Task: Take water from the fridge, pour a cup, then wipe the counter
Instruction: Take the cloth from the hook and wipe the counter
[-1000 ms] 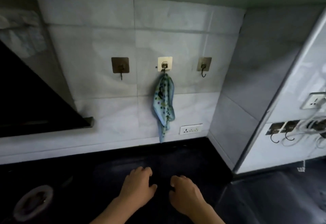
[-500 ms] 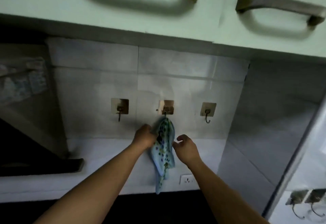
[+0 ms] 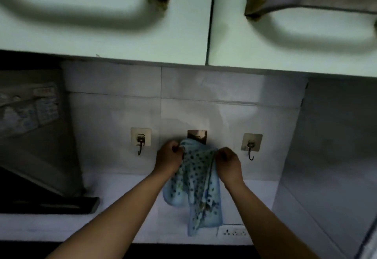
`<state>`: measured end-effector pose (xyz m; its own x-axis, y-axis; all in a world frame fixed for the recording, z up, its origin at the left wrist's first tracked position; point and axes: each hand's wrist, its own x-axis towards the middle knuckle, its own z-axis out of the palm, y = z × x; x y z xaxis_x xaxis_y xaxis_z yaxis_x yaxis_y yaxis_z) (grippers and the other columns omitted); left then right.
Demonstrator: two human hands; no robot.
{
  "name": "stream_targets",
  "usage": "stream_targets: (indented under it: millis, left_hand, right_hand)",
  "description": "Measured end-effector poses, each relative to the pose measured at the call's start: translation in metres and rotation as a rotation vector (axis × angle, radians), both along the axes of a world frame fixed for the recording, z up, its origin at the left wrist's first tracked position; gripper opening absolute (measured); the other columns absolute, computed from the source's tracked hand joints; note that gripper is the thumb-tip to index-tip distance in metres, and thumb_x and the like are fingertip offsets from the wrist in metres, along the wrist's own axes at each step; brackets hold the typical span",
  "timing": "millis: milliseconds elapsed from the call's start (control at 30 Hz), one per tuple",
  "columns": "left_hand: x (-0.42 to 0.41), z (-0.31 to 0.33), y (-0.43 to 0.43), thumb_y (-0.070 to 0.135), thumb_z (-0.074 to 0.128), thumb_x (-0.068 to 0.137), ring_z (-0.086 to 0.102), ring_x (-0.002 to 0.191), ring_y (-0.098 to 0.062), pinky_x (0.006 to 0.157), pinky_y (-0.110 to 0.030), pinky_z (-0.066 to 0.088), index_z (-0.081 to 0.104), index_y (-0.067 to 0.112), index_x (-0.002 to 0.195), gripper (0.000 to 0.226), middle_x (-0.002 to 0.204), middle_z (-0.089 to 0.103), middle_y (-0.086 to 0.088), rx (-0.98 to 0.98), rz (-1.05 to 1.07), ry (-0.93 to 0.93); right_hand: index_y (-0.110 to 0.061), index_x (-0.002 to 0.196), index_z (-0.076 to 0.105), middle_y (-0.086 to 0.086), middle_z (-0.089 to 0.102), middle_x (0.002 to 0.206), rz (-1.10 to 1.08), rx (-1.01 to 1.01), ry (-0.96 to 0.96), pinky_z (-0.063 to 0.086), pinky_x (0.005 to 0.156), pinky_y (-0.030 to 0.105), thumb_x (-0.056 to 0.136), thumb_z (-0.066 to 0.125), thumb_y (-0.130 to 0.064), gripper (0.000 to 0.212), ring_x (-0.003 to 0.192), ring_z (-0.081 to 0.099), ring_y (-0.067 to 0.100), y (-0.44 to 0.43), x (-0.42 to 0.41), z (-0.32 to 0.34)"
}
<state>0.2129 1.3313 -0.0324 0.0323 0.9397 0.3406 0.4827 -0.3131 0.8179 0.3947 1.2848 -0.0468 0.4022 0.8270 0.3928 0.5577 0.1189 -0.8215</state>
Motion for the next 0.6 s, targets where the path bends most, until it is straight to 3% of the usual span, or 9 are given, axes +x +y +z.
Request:
stream_targets:
  millis: [100, 200, 333, 400, 500, 600]
  left_hand:
    - [-0.006, 0.033, -0.007, 0.027, 0.056, 0.097, 0.057, 0.075, -0.015, 0.06, -0.024, 0.037, 0.061, 0.008, 0.085, 0.023, 0.083, 0.064, -0.006, 0.135, -0.003, -0.024]
    - [-0.013, 0.059, -0.023, 0.029, 0.061, 0.094, 0.054, 0.072, -0.009, 0.059, -0.015, 0.036, 0.061, 0.014, 0.084, 0.018, 0.08, 0.061, 0.002, 0.242, 0.015, -0.023]
    - [-0.025, 0.074, -0.057, 0.027, 0.066, 0.09, 0.056, 0.069, -0.008, 0.062, -0.024, 0.04, 0.063, 0.015, 0.082, 0.015, 0.071, 0.061, 0.008, 0.305, 0.009, -0.02]
    - [-0.036, 0.067, -0.081, 0.026, 0.068, 0.088, 0.049, 0.057, 0.003, 0.057, -0.018, 0.039, 0.062, 0.015, 0.079, 0.015, 0.064, 0.057, 0.011, 0.283, -0.005, -0.04]
    - [-0.056, 0.036, -0.123, 0.022, 0.071, 0.084, 0.041, 0.05, 0.0, 0.051, -0.016, 0.034, 0.06, 0.008, 0.075, 0.021, 0.058, 0.049, 0.007, 0.262, -0.083, -0.07]
    - [-0.073, -0.032, -0.172, 0.028, 0.069, 0.081, 0.035, 0.052, -0.001, 0.051, -0.019, 0.032, 0.057, 0.012, 0.071, 0.023, 0.057, 0.045, 0.007, 0.147, -0.141, -0.11]
  right_hand:
    - [0.004, 0.083, 0.058, 0.004, 0.057, 0.071, -0.004, 0.108, 0.07, 0.037, 0.05, 0.007, 0.098, 0.05, -0.01, 0.022, 0.063, 0.05, 0.008, -0.009, 0.006, 0.036]
    - [0.001, 0.083, 0.061, 0.006, 0.059, 0.072, 0.015, 0.19, 0.037, 0.039, 0.056, 0.023, 0.096, 0.054, -0.01, 0.018, 0.061, 0.048, 0.005, -0.026, 0.006, 0.066]
    - [0.002, 0.08, 0.057, 0.016, 0.057, 0.07, 0.086, 0.253, -0.036, 0.037, 0.059, 0.03, 0.093, 0.054, -0.011, 0.018, 0.062, 0.049, 0.018, -0.062, 0.003, 0.085]
    - [-0.003, 0.076, 0.057, 0.013, 0.057, 0.066, 0.135, 0.231, -0.078, 0.039, 0.058, 0.031, 0.092, 0.053, -0.01, 0.017, 0.06, 0.052, 0.023, -0.084, 0.002, 0.082]
    - [-0.009, 0.073, 0.052, 0.002, 0.048, 0.047, 0.261, 0.14, 0.002, 0.035, 0.044, 0.027, 0.096, 0.054, -0.013, 0.023, 0.042, 0.046, 0.019, -0.121, 0.002, 0.061]
    - [0.001, 0.078, 0.048, 0.015, 0.051, 0.049, 0.339, -0.011, 0.131, 0.036, 0.035, 0.026, 0.101, 0.051, -0.011, 0.026, 0.036, 0.053, 0.021, -0.161, 0.004, 0.01]
